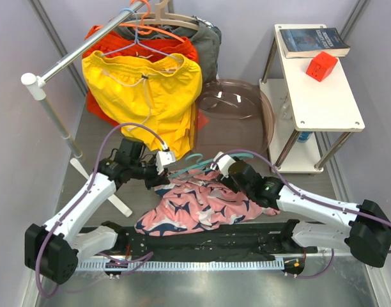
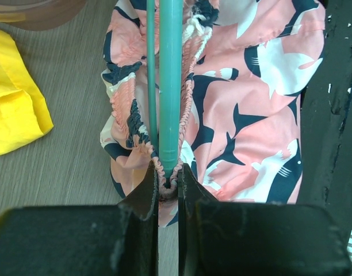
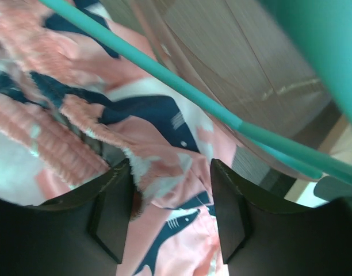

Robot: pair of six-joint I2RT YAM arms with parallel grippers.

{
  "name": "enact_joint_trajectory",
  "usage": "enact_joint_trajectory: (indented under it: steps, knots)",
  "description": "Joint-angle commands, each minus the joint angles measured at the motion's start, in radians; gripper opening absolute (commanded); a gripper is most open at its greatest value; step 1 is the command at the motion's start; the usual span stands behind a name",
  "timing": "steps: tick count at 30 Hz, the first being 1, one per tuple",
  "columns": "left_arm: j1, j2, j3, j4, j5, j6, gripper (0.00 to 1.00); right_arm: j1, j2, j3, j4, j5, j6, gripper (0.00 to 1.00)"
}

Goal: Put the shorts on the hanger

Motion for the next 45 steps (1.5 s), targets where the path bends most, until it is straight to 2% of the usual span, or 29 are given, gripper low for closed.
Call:
enact_joint_trajectory:
  steps: [1,4,7,8,9,10,11,14,18,24,28,31,33,34,39,45]
  knots:
    - [0.005,-0.052,0.019,-0.03,0.022,-0.032,0.0,-0.031,-0.038,0.003,0.02,-0.013,0.032,0.61]
    - [0.005,-0.056,0.011,-0.031,0.019,-0.035,0.0,-0.029,-0.033,-0.003,0.013,-0.083,0.004,0.64]
    - [0.005,-0.055,0.016,-0.029,0.013,-0.046,0.0,-0.031,0.01,-0.013,0.004,-0.084,-0.02,0.68]
    - [0.005,-0.055,0.019,-0.03,0.014,-0.048,0.0,-0.029,0.014,-0.02,0.007,-0.084,-0.026,0.68]
    - [0.005,-0.054,0.022,-0.034,0.016,-0.048,0.0,-0.029,0.016,-0.022,0.007,-0.086,-0.027,0.64]
    - [0.005,-0.055,0.025,-0.044,0.016,-0.049,0.0,-0.031,0.017,-0.025,0.007,-0.084,-0.027,0.57]
    - [0.005,-0.057,0.03,-0.056,0.014,-0.048,0.0,-0.034,0.014,-0.023,0.005,-0.068,-0.011,0.35]
    - [0.008,-0.066,0.048,-0.115,0.002,-0.049,0.0,-0.066,-0.012,-0.004,-0.044,-0.029,0.018,0.01]
    - [0.069,-0.129,0.034,-0.132,-0.004,-0.065,0.0,-0.144,-0.11,0.027,-0.125,-0.021,0.03,0.01]
    - [0.18,-0.161,0.059,-0.204,0.092,-0.028,0.0,-0.259,-0.242,0.049,-0.227,-0.061,0.03,0.01]
    - [0.238,-0.181,0.071,-0.227,0.128,0.023,0.0,-0.344,-0.202,0.079,-0.242,-0.084,0.045,0.01]
    - [0.308,-0.171,0.1,-0.286,0.155,0.081,0.0,-0.431,-0.151,0.116,-0.248,-0.158,0.064,0.01]
    - [0.347,-0.148,0.129,-0.352,0.193,0.196,0.0,-0.462,-0.128,0.148,-0.256,-0.192,0.095,0.01]
    - [0.368,-0.135,0.142,-0.447,0.2,0.254,0.0,-0.477,-0.102,0.159,-0.263,-0.211,0.099,0.01]
    - [0.402,-0.117,0.151,-0.598,0.18,0.515,0.0,-0.56,-0.039,0.207,-0.268,-0.348,0.121,0.01]
    - [0.402,-0.121,0.137,-0.549,0.088,0.457,0.0,-0.571,-0.028,0.293,-0.305,-0.388,0.102,0.01]
